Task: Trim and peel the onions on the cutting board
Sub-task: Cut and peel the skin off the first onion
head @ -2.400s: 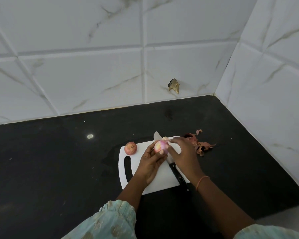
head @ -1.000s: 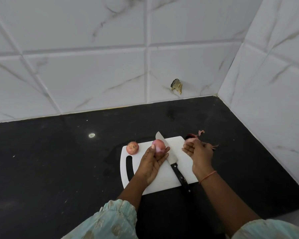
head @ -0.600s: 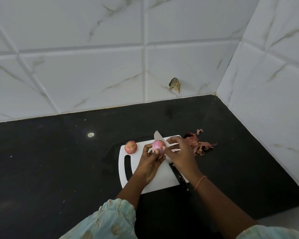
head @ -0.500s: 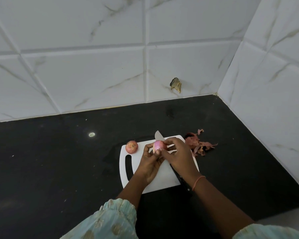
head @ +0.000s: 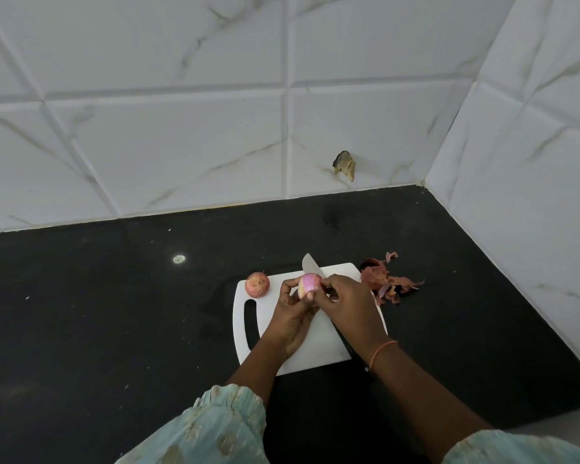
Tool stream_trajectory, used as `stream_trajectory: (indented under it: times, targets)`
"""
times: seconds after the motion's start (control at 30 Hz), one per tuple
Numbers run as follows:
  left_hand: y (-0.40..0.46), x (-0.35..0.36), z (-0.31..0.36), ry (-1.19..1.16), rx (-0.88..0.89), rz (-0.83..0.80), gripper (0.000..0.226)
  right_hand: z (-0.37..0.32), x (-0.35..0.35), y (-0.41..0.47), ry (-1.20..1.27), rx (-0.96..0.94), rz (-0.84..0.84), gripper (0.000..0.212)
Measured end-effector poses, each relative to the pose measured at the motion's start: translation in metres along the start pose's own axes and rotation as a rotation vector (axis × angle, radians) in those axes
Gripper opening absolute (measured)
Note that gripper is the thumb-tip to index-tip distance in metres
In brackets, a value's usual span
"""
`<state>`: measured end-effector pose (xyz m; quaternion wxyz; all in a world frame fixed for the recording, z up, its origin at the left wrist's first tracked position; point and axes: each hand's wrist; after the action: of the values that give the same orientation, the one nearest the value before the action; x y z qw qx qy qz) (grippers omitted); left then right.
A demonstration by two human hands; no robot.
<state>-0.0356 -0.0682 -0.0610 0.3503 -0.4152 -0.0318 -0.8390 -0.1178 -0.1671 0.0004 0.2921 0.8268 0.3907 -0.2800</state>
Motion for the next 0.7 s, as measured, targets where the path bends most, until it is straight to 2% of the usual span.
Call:
stream_trajectory:
  times: [0.17,0.23,0.3,0.47,0.7]
  targets:
    - [0.0,-0.0009,-0.0001,0.021,0.0,0.009,0.087,0.0044,-0.0023,-0.0003,0.145,0.057,-0.006,0.011]
    - [0.0004,-0.0013,0.0007,0.02,-0.004,0.003,0.087,0.003,-0.0047,-0.0002,0.168,0.069,-0.059,0.031]
    - [0.001,-0.0015,0.0004,0.029,-0.002,-0.012,0.084,0.0045,-0.0055,0.0023,0.132,0.051,-0.088,0.04]
    - [0.0011,-0.001,-0.0016,0.007,0.017,-0.018,0.074,0.0054,-0.0023,0.0054,0.103,0.022,-0.064,0.028]
    - [-0.0003,0.0009,-0.0001,0.003,-0.002,-0.01,0.08,0.0047,0.0002,0.0013,-0.037,0.002,-0.045,0.016]
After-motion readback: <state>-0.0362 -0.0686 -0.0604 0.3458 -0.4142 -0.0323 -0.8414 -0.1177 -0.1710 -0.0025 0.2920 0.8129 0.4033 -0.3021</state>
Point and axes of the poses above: each hand's wrist, its own y-axis towards the middle knuckle, its own x-axis out of the palm, z = x × y, and after that the axes turned 1 degree about -x, right-handed
